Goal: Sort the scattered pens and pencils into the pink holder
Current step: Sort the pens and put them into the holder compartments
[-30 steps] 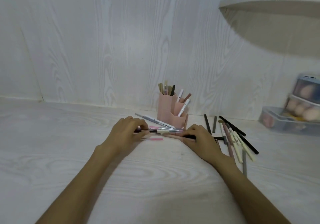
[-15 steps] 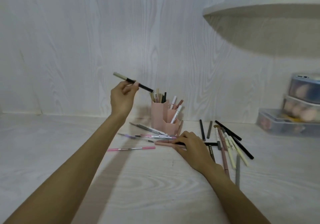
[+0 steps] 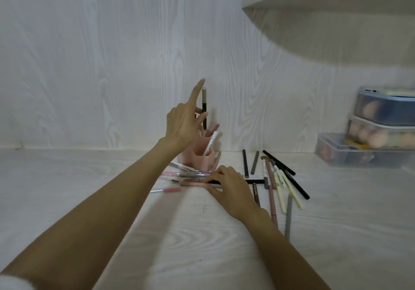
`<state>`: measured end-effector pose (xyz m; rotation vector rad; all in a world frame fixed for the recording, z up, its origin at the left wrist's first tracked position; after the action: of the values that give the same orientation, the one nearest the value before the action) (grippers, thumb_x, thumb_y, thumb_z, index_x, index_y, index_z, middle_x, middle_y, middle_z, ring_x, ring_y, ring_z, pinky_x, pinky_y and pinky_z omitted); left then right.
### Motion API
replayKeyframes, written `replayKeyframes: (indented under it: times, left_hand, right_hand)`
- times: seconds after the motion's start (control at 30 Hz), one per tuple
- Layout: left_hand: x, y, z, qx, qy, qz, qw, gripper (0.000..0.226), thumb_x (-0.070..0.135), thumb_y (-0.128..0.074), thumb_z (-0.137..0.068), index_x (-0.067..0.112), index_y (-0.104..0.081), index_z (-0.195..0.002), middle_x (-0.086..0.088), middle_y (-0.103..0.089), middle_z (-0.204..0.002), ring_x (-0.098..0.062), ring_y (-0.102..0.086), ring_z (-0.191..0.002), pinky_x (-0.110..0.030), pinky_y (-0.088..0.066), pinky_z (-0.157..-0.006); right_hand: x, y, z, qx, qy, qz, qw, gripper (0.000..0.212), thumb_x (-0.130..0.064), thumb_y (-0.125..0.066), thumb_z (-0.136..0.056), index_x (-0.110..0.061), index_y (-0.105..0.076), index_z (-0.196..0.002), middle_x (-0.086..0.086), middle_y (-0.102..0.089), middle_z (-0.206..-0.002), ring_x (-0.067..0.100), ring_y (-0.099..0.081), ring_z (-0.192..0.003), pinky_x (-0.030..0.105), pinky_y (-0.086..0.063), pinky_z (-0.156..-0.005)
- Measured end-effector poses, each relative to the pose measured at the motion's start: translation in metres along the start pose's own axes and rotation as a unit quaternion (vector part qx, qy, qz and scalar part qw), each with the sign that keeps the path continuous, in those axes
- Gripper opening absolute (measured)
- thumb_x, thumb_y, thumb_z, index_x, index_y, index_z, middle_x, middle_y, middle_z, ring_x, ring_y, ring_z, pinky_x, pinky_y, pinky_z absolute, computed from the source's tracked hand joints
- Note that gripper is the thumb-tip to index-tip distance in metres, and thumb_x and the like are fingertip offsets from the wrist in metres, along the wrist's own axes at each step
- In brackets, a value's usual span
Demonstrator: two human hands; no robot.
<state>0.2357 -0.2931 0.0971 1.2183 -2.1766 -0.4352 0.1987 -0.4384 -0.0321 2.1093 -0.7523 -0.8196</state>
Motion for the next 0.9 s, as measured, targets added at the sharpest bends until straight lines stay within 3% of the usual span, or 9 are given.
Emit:
replayKeyframes:
  times: [0.13,0.23,0.3,0.37,0.47,0.57,0.7,0.8,0.9]
  left_hand:
    - [0.002,-0.021,-0.022,-0.066,-0.039,-0.122,0.990,0.077,0.021,-0.061,-0.091,0.034,-0.013,-0.149,-0.010,-0.073,-0.087,-0.030,-0.067,-0.070,-0.038,-0.053,-0.061]
    - [0.003,-0.033,-0.028,-0.133,-0.055,-0.231,0.962,0.054,0.021,-0.061,-0.091,0.024,-0.034,-0.138,-0.010,-0.070,-0.088,-0.029,-0.062,-0.069,-0.034,-0.042,-0.059]
    - [0.004,-0.037,-0.025,-0.167,-0.067,-0.292,0.939,0.024,0.020,-0.057,-0.091,0.015,-0.057,-0.115,-0.008,-0.070,-0.090,-0.025,-0.053,-0.067,-0.033,-0.035,-0.059]
    - [0.002,-0.041,-0.021,-0.191,-0.094,-0.333,0.919,0.019,0.022,-0.053,-0.092,0.011,-0.068,-0.094,-0.006,-0.068,-0.092,-0.022,-0.050,-0.070,-0.033,-0.036,-0.060]
    - [0.000,-0.039,-0.014,-0.188,-0.138,-0.343,0.910,0.029,0.026,-0.047,-0.095,0.010,-0.070,-0.103,-0.008,-0.063,-0.104,-0.024,-0.052,-0.096,-0.033,-0.034,-0.068]
    - [-0.001,-0.026,-0.001,-0.123,-0.184,-0.276,0.935,0.034,0.027,-0.053,-0.092,0.015,-0.062,-0.122,-0.008,-0.060,-0.122,-0.029,-0.052,-0.113,-0.039,-0.039,-0.084]
    - [-0.020,0.017,0.049,-0.073,-0.074,-0.132,0.986,0.021,0.032,-0.062,-0.088,0.022,-0.068,-0.106,0.003,-0.065,-0.111,-0.021,-0.057,-0.102,-0.034,-0.040,-0.079]
    - [-0.065,0.048,0.095,-0.196,0.100,-0.055,0.974,0.021,0.053,-0.060,-0.084,0.034,-0.069,-0.083,0.018,-0.068,-0.090,-0.007,-0.060,-0.081,-0.031,-0.048,-0.070]
    - [-0.100,0.066,0.130,-0.301,0.164,-0.017,0.939,0.034,0.069,-0.067,-0.060,0.039,-0.066,-0.077,0.018,-0.067,-0.090,-0.003,-0.060,-0.081,-0.029,-0.050,-0.076]
  right_hand:
    - [0.000,0.000,-0.001,0.004,-0.001,-0.006,1.000,0.024,-0.037,-0.057,-0.090,-0.023,-0.068,-0.105,-0.004,-0.060,-0.102,0.015,-0.051,-0.093,0.026,-0.040,-0.078]
    - [0.001,0.000,-0.001,0.005,-0.001,-0.011,1.000,0.024,-0.037,-0.057,-0.090,-0.022,-0.068,-0.106,-0.003,-0.059,-0.102,0.015,-0.050,-0.094,0.026,-0.040,-0.079]
    - [0.001,0.001,-0.001,0.006,0.000,-0.014,1.000,0.024,-0.037,-0.057,-0.090,-0.022,-0.068,-0.106,-0.003,-0.059,-0.102,0.015,-0.050,-0.094,0.028,-0.041,-0.080]
    - [0.001,0.001,0.000,0.007,0.001,-0.011,1.000,0.024,-0.037,-0.058,-0.090,-0.022,-0.068,-0.106,-0.002,-0.060,-0.102,0.015,-0.050,-0.094,0.029,-0.042,-0.080]
    - [0.002,0.000,0.000,0.008,0.004,-0.013,1.000,0.023,-0.037,-0.058,-0.090,-0.024,-0.068,-0.106,-0.003,-0.060,-0.101,0.016,-0.051,-0.094,0.029,-0.043,-0.080]
    - [0.003,0.000,0.001,0.001,0.003,-0.016,1.000,0.024,-0.039,-0.059,-0.088,-0.025,-0.069,-0.105,-0.004,-0.060,-0.099,0.016,-0.051,-0.093,0.028,-0.042,-0.078]
    - [0.002,0.002,-0.001,0.000,0.013,0.004,1.000,0.024,-0.040,-0.062,-0.086,-0.026,-0.071,-0.104,-0.003,-0.060,-0.099,0.016,-0.051,-0.094,0.030,-0.043,-0.080]
    - [0.003,0.001,-0.001,0.019,0.031,0.018,0.999,0.022,-0.038,-0.065,-0.084,-0.026,-0.072,-0.102,-0.002,-0.061,-0.098,0.017,-0.052,-0.092,0.033,-0.045,-0.078]
    - [0.001,0.000,-0.002,0.039,0.042,0.047,0.997,0.022,-0.037,-0.064,-0.085,-0.027,-0.072,-0.103,-0.004,-0.062,-0.096,0.016,-0.053,-0.089,0.029,-0.042,-0.074]
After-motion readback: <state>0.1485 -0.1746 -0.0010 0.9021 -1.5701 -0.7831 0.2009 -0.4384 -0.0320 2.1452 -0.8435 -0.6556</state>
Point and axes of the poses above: each hand's wrist, its own z-axis away from the middle knuckle, its own y-axis out of the back of the hand, x = y × z, the point moved 2 cm from there along -z, towards the middle knuckle
